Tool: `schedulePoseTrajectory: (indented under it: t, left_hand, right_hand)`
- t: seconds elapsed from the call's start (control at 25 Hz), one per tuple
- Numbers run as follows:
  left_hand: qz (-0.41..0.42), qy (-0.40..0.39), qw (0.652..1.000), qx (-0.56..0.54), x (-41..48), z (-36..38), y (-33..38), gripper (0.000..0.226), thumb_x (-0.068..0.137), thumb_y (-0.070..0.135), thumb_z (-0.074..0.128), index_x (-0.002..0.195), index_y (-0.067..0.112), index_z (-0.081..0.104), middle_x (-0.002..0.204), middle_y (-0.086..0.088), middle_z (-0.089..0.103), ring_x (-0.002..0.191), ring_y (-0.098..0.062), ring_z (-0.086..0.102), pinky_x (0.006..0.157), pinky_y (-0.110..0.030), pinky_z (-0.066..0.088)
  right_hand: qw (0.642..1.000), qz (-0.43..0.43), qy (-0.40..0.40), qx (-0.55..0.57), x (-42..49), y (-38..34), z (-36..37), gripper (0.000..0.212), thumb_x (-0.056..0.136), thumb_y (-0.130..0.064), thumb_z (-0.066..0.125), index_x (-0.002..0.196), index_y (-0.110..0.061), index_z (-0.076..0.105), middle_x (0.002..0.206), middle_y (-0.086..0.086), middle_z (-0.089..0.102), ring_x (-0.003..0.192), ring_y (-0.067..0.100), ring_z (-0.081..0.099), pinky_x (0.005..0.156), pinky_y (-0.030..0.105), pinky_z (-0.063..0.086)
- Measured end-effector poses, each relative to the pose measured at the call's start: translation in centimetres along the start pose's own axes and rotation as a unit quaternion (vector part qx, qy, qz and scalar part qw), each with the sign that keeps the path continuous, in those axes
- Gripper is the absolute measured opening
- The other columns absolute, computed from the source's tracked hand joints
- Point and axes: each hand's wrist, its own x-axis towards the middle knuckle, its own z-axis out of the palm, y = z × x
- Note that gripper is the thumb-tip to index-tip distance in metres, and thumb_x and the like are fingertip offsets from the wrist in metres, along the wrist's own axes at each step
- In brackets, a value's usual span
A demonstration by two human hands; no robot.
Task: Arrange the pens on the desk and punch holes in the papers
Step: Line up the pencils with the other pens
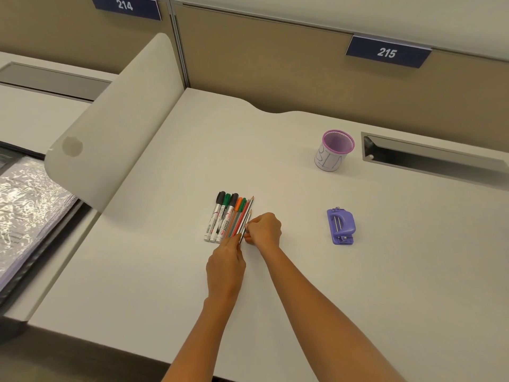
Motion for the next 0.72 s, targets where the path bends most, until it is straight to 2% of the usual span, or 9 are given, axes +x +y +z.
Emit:
schedulePoseTrajectory:
  t: [0.16,0.28,0.44,0.6,0.72]
  left_hand:
    - [0.003,0.001,1.000,-0.002,0.0,0.2,0.0,0.033,0.095,0.018,0.053,0.126,0.010,0.060,0.119,-0.013,0.067,0.096,-0.028,0.068,0.086,-0.036,0.054]
    - [0.006,0.007,1.000,-0.007,0.0,0.4,0.1,0.032,0.093,0.016,0.056,0.124,0.010,0.062,0.119,-0.013,0.067,0.098,-0.029,0.068,0.087,-0.037,0.053]
    - [0.011,-0.002,0.999,-0.030,0.2,1.4,1.4,0.028,0.092,0.019,0.058,0.119,0.015,0.064,0.116,-0.006,0.069,0.100,-0.021,0.066,0.090,-0.031,0.051]
    - [0.029,-0.080,0.995,-0.046,0.2,3.7,4.0,0.030,0.090,0.030,0.062,0.118,0.018,0.063,0.114,0.001,0.069,0.097,-0.014,0.066,0.088,-0.027,0.051]
    - [0.029,-0.158,0.987,-0.028,-0.3,6.1,6.9,0.042,0.084,0.040,0.066,0.121,0.020,0.059,0.115,0.002,0.067,0.095,-0.014,0.065,0.084,-0.025,0.049]
  right_hand:
    - [0.999,0.018,-0.008,0.035,0.1,0.1,-0.2,0.008,0.087,-0.011,0.067,0.082,-0.006,0.071,0.064,0.004,0.066,0.055,0.018,0.070,0.058,0.030,0.062]
    - [0.998,0.027,-0.011,0.052,0.1,0.4,-0.6,0.009,0.088,-0.012,0.067,0.086,-0.005,0.072,0.062,0.003,0.065,0.049,0.014,0.066,0.048,0.021,0.056]
    - [0.997,0.024,0.011,0.069,0.1,0.8,-2.7,0.010,0.088,-0.012,0.067,0.092,-0.005,0.072,0.078,0.008,0.071,0.055,0.015,0.067,0.057,0.021,0.058]
    - [0.994,-0.027,0.061,0.088,1.1,1.8,-8.3,0.014,0.088,-0.007,0.061,0.096,-0.004,0.072,0.080,0.009,0.073,0.059,0.018,0.070,0.056,0.022,0.058]
    - [0.985,-0.098,0.135,-0.041,3.2,2.8,-13.5,0.020,0.087,-0.011,0.060,0.103,-0.010,0.072,0.098,0.007,0.074,0.088,0.023,0.069,0.073,0.030,0.057]
